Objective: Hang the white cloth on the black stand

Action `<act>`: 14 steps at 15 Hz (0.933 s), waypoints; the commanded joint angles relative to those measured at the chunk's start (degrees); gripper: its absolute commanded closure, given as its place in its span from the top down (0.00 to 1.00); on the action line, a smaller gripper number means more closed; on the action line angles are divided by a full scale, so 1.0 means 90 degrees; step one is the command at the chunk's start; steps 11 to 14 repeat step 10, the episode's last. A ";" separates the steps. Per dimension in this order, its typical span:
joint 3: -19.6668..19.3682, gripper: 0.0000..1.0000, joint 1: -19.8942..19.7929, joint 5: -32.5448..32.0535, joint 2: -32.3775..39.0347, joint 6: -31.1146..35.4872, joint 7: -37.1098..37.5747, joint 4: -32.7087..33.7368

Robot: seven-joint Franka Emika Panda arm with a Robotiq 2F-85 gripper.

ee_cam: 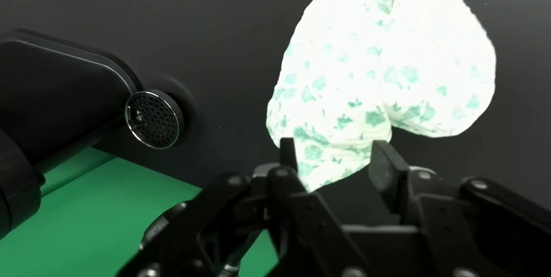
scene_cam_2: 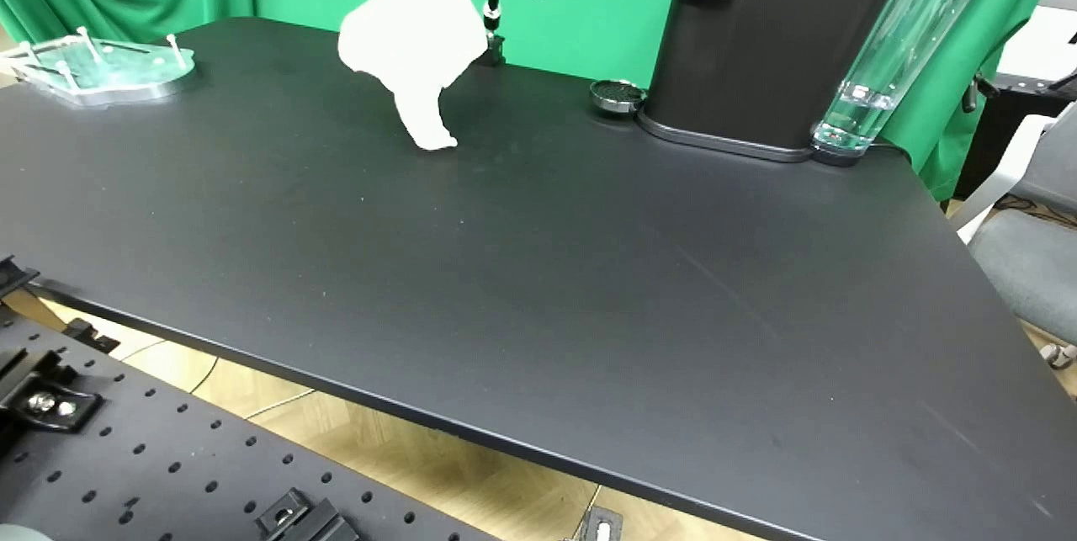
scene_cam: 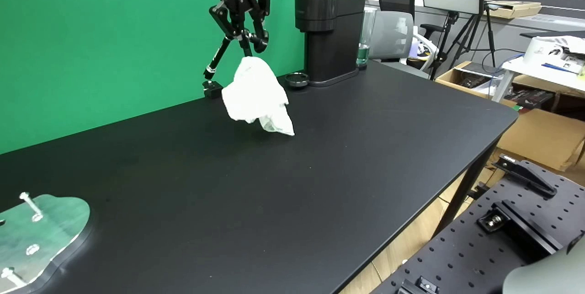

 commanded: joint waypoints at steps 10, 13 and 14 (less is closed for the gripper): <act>0.0115 1.00 -0.0034 0.0194 -0.0468 -0.1237 -0.0122 -0.0401; 0.0115 1.00 -0.0034 0.0194 -0.0468 -0.1237 -0.0122 -0.0401; 0.0115 1.00 -0.0034 0.0194 -0.0468 -0.1237 -0.0122 -0.0401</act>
